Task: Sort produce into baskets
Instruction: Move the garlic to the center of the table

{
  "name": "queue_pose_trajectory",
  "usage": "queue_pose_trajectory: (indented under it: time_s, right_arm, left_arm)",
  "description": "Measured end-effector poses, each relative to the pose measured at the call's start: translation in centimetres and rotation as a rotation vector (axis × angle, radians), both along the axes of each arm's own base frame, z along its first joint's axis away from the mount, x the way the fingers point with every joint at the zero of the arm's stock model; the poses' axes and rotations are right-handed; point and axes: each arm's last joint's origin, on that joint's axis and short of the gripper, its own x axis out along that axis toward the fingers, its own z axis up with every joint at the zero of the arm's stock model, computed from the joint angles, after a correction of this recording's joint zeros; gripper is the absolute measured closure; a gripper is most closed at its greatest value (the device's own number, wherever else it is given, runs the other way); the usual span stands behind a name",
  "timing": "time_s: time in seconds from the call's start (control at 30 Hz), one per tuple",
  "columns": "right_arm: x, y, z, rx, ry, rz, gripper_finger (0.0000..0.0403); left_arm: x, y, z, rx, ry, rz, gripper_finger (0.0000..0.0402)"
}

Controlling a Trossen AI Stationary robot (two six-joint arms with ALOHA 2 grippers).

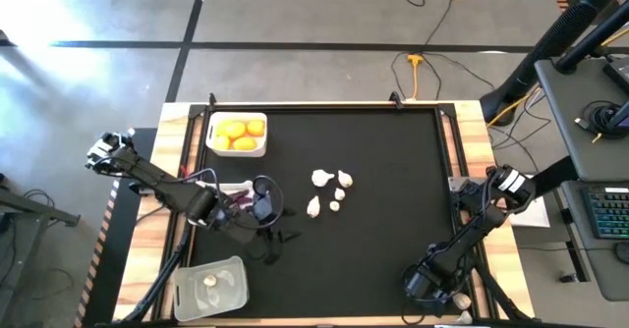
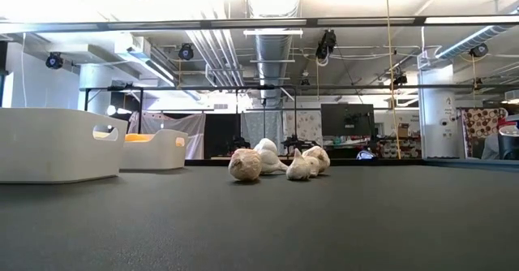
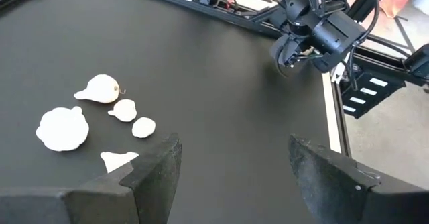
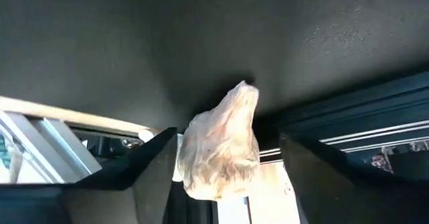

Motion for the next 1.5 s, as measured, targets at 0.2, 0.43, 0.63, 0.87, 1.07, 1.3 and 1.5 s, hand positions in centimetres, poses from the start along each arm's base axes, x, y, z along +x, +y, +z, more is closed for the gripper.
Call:
queue_pose_trajectory:
  time_s: [0.2,0.43,0.63,0.87,1.07,1.3,1.5]
  right_arm:
    - [0.3,0.3,0.3,-0.045,-0.012,-0.031,0.0215]
    - [1.5,0.6,1.0,-0.06,-0.025,-0.096,0.0278]
    - [5.3,-0.5,2.5,-0.056,-0.159,-0.173,0.0295]
    - [13.1,-5.1,5.7,-0.22,-0.652,-0.234,0.0295]
    - [18.5,-9.7,9.4,-0.544,-1.126,-0.055,0.0294]
    - [21.6,-14.6,9.8,-0.674,-1.313,0.078,0.0292]
    - [22.7,-15.4,6.5,-0.671,-1.256,0.201,0.026]
  left_arm:
    - [-0.2,-0.2,0.0,0.017,0.002,-0.02,0.0146]
    - [-1.0,-0.3,0.3,0.03,0.026,-0.034,0.0146]
    - [-1.2,-0.4,0.3,0.03,0.028,-0.041,0.0146]
    - [-1.4,-0.7,0.3,-0.001,0.028,-0.029,0.0146]
    - [-1.6,-1.2,0.2,-0.037,0.027,-0.02,0.0146]
    - [-1.8,-1.8,0.1,-0.085,0.022,0.007,0.0146]
    - [-1.9,-1.9,0.1,-0.086,0.018,0.028,0.0146]
